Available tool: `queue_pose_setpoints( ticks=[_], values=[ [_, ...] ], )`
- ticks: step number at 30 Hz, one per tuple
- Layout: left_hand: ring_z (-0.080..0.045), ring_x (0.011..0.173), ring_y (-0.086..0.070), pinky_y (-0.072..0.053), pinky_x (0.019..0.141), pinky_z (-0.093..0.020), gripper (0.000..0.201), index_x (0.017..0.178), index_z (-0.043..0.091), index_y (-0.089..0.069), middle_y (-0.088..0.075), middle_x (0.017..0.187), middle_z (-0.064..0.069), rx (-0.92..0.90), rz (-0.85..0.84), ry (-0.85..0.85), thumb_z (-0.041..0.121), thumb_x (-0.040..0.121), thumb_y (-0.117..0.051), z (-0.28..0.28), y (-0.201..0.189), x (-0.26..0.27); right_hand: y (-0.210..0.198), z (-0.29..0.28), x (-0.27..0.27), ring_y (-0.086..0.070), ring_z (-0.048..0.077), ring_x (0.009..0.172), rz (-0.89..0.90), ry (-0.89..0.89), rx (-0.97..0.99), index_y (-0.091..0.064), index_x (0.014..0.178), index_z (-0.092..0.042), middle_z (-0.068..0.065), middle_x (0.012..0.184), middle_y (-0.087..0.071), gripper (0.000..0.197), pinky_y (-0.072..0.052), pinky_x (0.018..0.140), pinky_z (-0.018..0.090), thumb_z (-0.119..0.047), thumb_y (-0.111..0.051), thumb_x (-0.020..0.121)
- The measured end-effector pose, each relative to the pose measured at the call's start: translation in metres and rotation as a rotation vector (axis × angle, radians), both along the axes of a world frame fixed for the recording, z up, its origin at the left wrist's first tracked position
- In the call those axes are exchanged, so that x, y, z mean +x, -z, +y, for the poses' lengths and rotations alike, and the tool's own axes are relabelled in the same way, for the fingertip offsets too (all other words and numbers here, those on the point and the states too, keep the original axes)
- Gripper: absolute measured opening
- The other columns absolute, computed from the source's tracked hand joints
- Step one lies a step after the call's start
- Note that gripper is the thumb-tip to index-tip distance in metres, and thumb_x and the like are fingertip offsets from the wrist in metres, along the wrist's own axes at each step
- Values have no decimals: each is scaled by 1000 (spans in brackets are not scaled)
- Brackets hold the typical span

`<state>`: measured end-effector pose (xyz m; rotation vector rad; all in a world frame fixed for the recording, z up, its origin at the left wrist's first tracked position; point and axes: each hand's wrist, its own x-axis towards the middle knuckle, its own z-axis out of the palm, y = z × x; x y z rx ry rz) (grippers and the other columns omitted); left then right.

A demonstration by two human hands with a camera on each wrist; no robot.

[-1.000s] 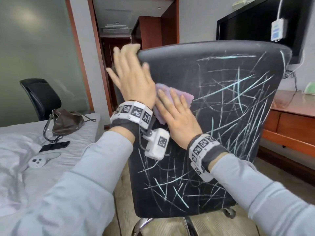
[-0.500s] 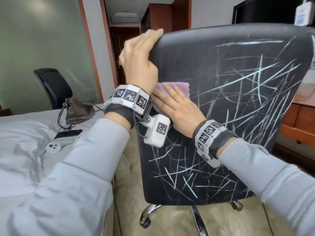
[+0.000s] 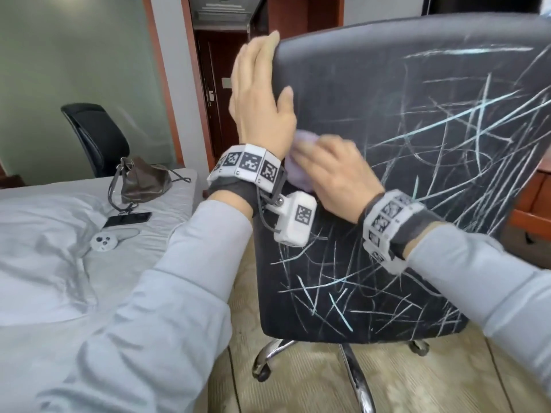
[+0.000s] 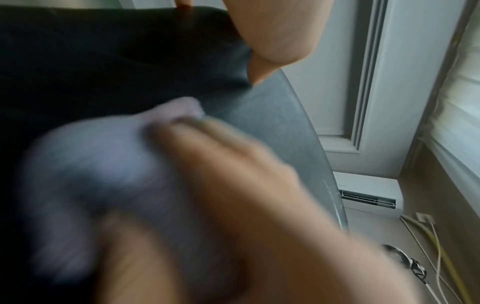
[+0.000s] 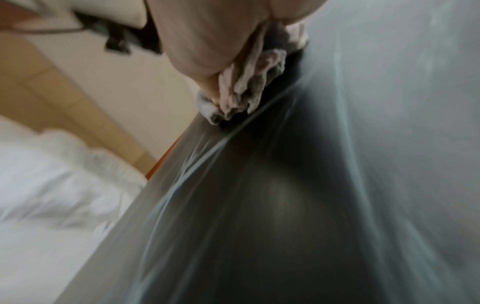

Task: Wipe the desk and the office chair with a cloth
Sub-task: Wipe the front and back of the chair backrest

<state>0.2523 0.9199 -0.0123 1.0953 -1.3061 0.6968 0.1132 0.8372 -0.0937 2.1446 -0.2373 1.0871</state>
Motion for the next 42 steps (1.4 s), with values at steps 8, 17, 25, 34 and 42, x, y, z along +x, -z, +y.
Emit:
queue_pose_setpoints(
  ticks=[8, 17, 25, 34, 42],
  values=[
    [-22, 125, -49, -30, 108, -18, 64, 138, 18, -59, -55, 135, -1, -11, -82, -67, -1, 77, -54, 3, -11, 25, -5, 7, 23, -49, 36, 86, -60, -12, 17, -56, 128, 7, 21, 129, -59, 47, -42, 70, 48, 7, -49, 81],
    [-20, 131, -44, -35, 112, -30, 67, 139, 22, -57, -53, 140, 3, -7, -28, -32, -3, 77, -51, 5, -8, 10, -39, 9, 12, -44, 31, 83, -226, -100, -50, -61, 121, 4, 13, 125, -64, 44, -43, 66, 46, 12, -57, 78],
    [-19, 142, -33, -25, 107, -31, 73, 146, 25, -47, -42, 152, 7, 87, -52, -92, -4, 79, -47, 15, -6, 2, 14, 18, -6, -35, 29, 90, 34, 50, 59, -64, 117, 0, 9, 123, -64, 52, -41, 66, 43, 5, -37, 73],
    [-25, 154, -14, -14, 122, -54, 79, 155, 16, -32, -28, 162, -2, 132, -79, -316, 16, 79, -51, 6, -4, -40, 21, 3, -16, -51, 39, 115, -46, 14, -20, -47, 139, 1, 19, 144, -50, 46, -45, 93, 53, 5, -38, 95],
    [-28, 153, -15, -2, 117, -70, 79, 157, 26, -29, -31, 158, 0, 158, -236, -404, 28, 79, -45, -15, -9, -62, -49, -45, -106, -46, 37, 127, -87, 54, -19, -48, 143, 0, 13, 149, -46, 67, -39, 104, 54, 16, -26, 81]
  ],
)
